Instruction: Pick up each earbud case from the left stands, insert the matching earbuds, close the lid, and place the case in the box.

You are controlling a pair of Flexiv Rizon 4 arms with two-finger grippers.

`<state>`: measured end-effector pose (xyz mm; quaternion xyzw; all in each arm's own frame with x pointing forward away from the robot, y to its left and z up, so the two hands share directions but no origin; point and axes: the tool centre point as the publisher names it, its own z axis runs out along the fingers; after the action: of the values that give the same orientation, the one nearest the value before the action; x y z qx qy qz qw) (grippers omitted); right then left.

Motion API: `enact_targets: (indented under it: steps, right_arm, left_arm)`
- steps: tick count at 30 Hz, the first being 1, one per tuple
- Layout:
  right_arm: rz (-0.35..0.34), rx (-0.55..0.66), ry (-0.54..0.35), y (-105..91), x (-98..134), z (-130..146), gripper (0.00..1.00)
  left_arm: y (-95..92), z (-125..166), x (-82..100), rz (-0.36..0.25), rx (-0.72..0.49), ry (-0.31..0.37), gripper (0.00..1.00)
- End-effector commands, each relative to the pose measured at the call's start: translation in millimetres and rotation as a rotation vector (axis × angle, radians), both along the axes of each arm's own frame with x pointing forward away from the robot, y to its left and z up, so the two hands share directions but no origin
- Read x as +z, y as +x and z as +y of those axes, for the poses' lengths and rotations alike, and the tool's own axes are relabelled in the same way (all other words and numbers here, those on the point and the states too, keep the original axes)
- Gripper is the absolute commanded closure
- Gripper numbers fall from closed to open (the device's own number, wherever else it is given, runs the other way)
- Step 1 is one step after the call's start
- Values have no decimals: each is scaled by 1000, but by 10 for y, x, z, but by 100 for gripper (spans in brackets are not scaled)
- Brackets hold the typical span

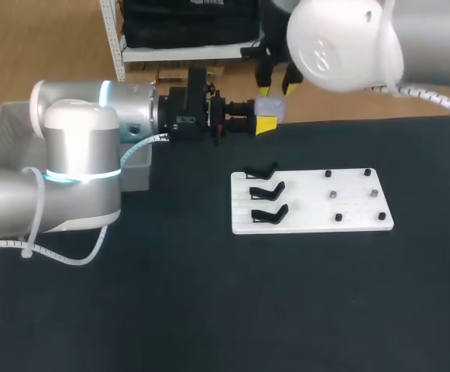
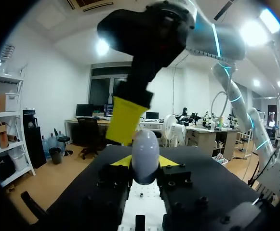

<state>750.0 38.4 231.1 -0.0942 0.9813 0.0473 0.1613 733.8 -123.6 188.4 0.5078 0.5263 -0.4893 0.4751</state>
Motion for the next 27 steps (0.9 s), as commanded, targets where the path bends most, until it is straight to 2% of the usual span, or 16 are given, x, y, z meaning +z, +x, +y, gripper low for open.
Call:
enact_targets:
  steps: [1,6,9,10,11,12,13,14,15,20,22,27]
  right_arm:
    - [-27,-1,12,-146,-22,-33,63]
    - [-104,-73,30,-124,77,-116,64]
    - [-192,-146,82,-135,190,-250,52]
    - [-210,-162,89,-139,208,-284,51]
    - [-241,-191,107,-150,232,-348,45]
    - [-257,-213,125,-160,251,-390,29]
    - [-267,-234,146,-171,266,-435,7]
    - [-276,-251,168,-179,280,-473,0]
    - [-296,-283,179,-189,295,-513,0]
    - [-296,-283,179,-189,295,-513,0]
    - [-296,-283,179,-189,295,-513,0]
    - [-296,-283,179,-189,295,-513,0]
  left_arm:
    - [-9,-4,-11,-5,6,-5,100]
    - [-9,-4,-11,-5,6,-5,100]
    - [36,106,45,-14,22,-16,100]
    - [50,150,66,-20,28,-17,100]
    - [77,239,98,-28,37,-21,100]
    - [93,316,123,-36,46,-20,100]
    - [108,398,143,-41,54,-19,100]
    - [119,482,159,-45,56,-18,100]
    - [130,571,170,-52,57,-13,100]
    - [252,1136,151,-79,116,0,100]
    - [327,1410,147,-79,156,-22,100]
    - [533,2066,80,-101,243,35,100]
